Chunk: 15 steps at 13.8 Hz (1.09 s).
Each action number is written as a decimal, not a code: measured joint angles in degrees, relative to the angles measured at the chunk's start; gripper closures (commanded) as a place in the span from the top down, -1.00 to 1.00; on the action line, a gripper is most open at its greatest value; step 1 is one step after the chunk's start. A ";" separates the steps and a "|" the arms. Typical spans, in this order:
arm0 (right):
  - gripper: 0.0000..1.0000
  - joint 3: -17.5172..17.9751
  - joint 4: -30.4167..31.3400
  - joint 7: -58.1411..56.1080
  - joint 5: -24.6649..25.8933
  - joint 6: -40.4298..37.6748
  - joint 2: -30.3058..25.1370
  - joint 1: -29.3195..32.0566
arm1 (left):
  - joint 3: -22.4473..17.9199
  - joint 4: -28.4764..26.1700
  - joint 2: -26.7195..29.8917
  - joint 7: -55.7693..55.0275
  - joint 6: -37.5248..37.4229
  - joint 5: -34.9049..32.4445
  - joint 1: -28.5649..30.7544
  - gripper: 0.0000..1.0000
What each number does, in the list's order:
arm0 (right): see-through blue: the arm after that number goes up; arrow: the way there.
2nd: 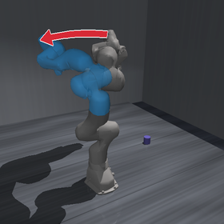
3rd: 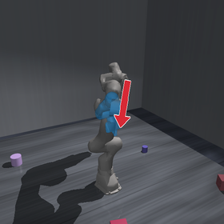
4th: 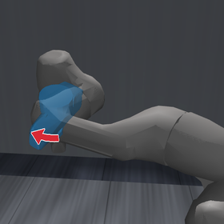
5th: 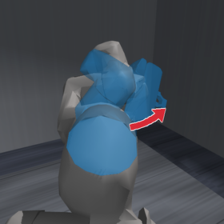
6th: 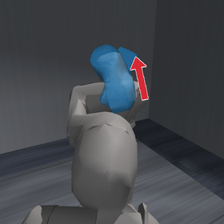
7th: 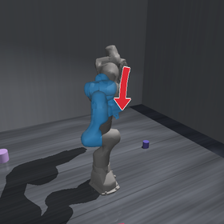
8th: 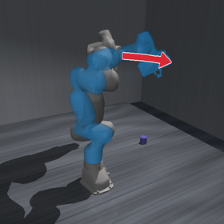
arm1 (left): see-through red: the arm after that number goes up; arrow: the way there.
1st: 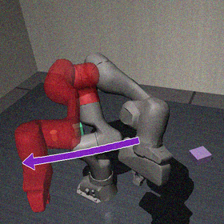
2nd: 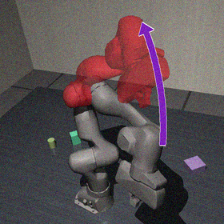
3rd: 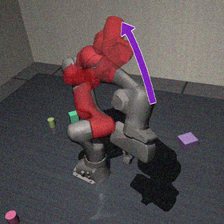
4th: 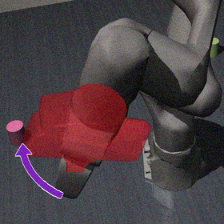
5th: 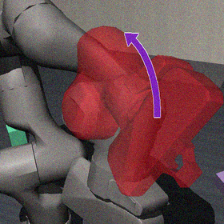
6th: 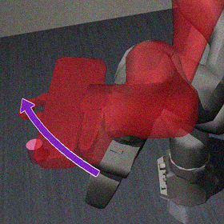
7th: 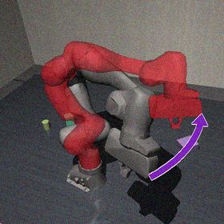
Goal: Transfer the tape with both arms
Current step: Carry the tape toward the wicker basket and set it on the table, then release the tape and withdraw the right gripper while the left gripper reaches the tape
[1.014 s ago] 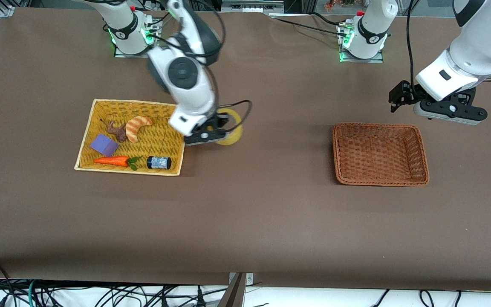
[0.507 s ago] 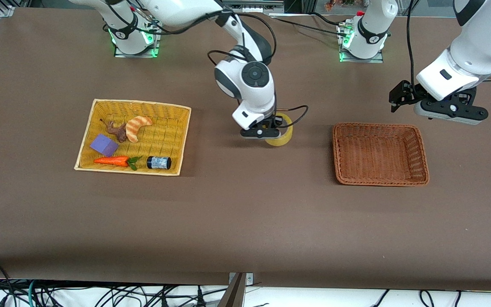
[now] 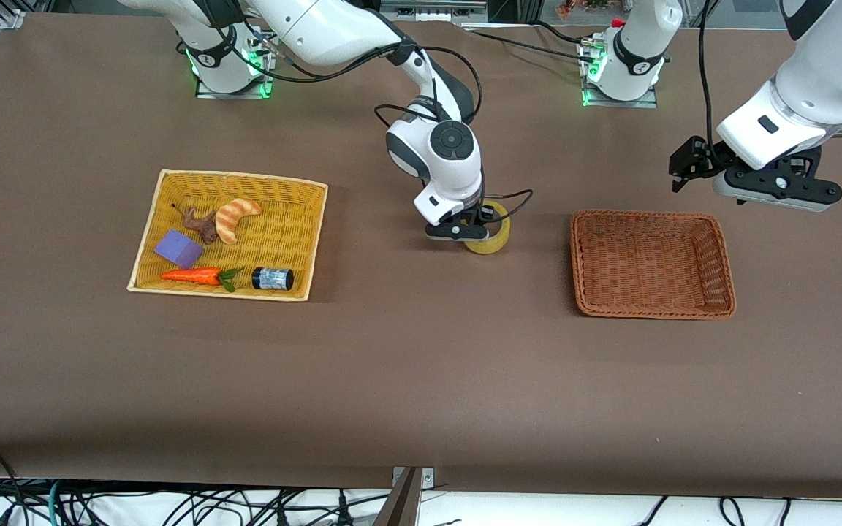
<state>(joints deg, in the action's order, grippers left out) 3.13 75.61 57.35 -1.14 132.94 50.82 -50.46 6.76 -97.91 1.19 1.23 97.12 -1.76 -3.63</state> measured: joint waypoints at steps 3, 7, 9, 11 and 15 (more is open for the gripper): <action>0.17 -0.11 -0.06 0.00 0.04 0.00 0.03 0.00 | 0.00 0.00 0.00 0.04 0.00 0.00 0.00 1.00; 0.99 -1.33 -0.89 -0.05 0.20 -0.82 -0.18 0.04 | 0.00 0.00 0.00 0.03 0.00 0.00 0.00 1.00; 1.00 -3.67 -2.52 -1.38 0.23 -6.17 -1.64 0.35 | 0.01 0.02 0.00 0.03 0.00 0.01 -0.02 1.00; 1.00 -4.92 -4.00 -5.95 0.22 -12.42 -5.16 2.47 | 0.13 0.03 -0.01 0.04 0.00 0.01 -0.05 1.00; 1.00 -5.40 -4.52 -19.94 0.16 -24.36 -14.49 12.12 | 0.25 -0.05 -1.90 0.04 -0.03 0.01 -0.12 1.00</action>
<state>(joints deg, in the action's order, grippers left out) -2.27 71.09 37.41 -0.97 108.59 36.32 -38.34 7.01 -97.96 -0.71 1.26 97.09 -1.75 -3.75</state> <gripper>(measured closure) 0.000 0.000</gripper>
